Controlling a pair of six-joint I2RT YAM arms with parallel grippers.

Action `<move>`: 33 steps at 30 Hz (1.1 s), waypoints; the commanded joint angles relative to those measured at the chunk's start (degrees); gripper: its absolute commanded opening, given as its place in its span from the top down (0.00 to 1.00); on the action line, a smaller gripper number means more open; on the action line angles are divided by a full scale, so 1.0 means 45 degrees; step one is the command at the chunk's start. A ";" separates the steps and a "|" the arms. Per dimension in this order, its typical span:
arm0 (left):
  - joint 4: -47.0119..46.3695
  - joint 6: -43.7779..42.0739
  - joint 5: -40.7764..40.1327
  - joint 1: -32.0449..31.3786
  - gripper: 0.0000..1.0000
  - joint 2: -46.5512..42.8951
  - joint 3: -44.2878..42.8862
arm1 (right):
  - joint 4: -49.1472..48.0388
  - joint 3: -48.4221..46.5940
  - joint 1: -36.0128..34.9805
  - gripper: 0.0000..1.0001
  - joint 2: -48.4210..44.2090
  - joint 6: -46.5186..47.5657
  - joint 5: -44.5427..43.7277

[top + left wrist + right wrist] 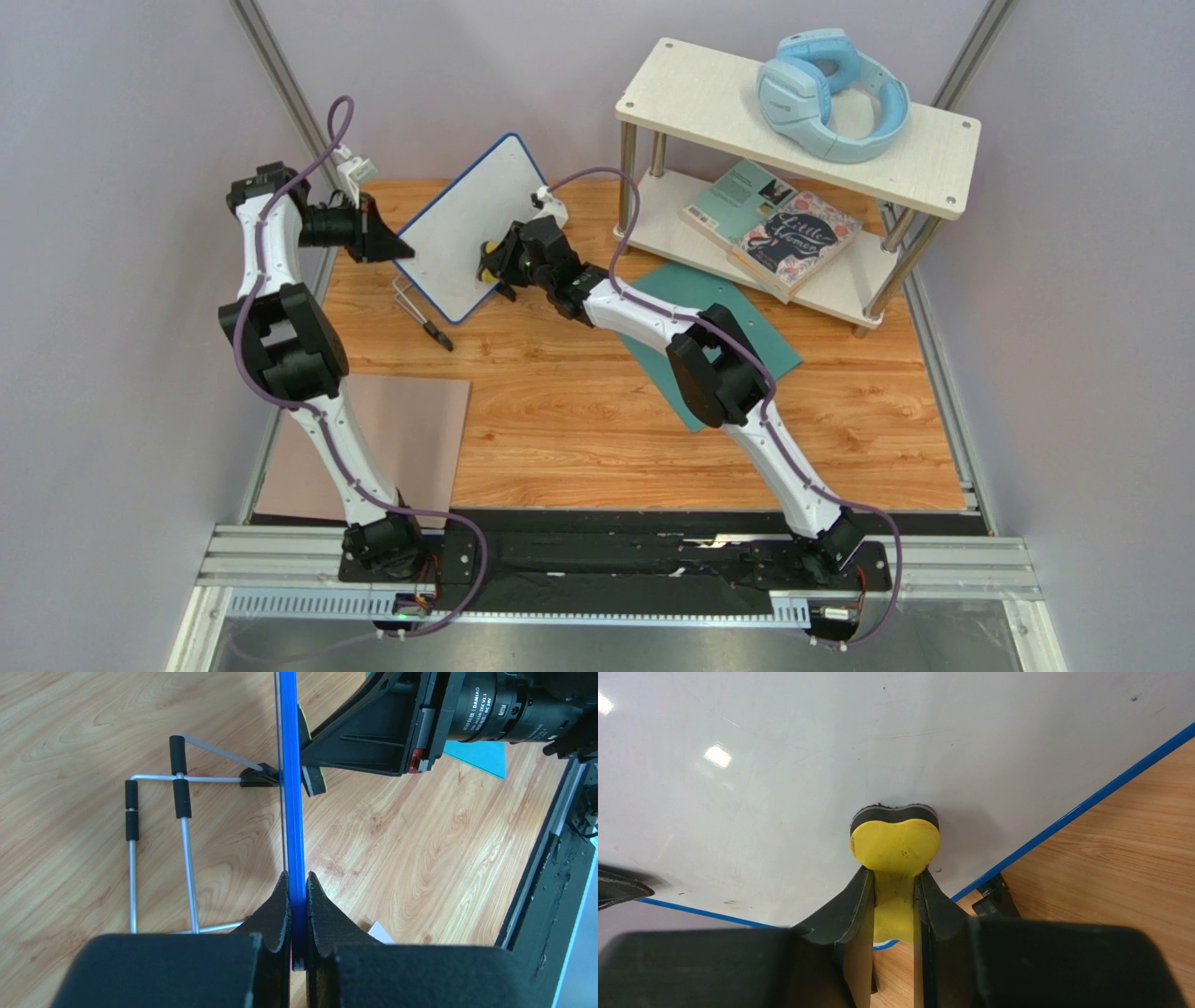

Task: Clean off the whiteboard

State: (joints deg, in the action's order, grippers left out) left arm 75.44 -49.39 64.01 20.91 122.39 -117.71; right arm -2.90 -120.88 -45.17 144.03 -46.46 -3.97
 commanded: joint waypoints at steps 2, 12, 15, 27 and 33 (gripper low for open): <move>0.4622 -0.0528 0.3274 -0.0095 1.00 -0.0341 -0.0211 | -0.0470 -0.0462 -0.0100 1.00 -0.0072 -0.0047 0.0491; 0.4622 -0.0783 0.3823 0.0413 1.00 -0.1298 0.0591 | -0.0801 -0.0188 -0.0256 1.00 -0.0053 -0.0165 0.0491; 0.4622 -0.0861 0.3706 0.0491 1.00 -0.1416 0.0806 | -0.0821 -0.0344 -0.0334 1.00 0.0006 -0.0242 0.0530; 0.4584 0.0310 0.5737 0.0998 1.00 -0.0186 -0.0014 | -0.2050 0.1057 -0.0197 1.00 -0.0948 -0.0166 0.0706; 0.4603 0.0486 0.5561 0.1681 1.00 0.0028 -0.0443 | -0.2578 0.2329 -0.0041 1.00 -0.1945 0.0109 0.0706</move>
State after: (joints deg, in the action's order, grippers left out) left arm 75.44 -48.07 73.56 26.46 123.04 -115.26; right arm -10.50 -112.95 -45.82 141.14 -47.20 -1.13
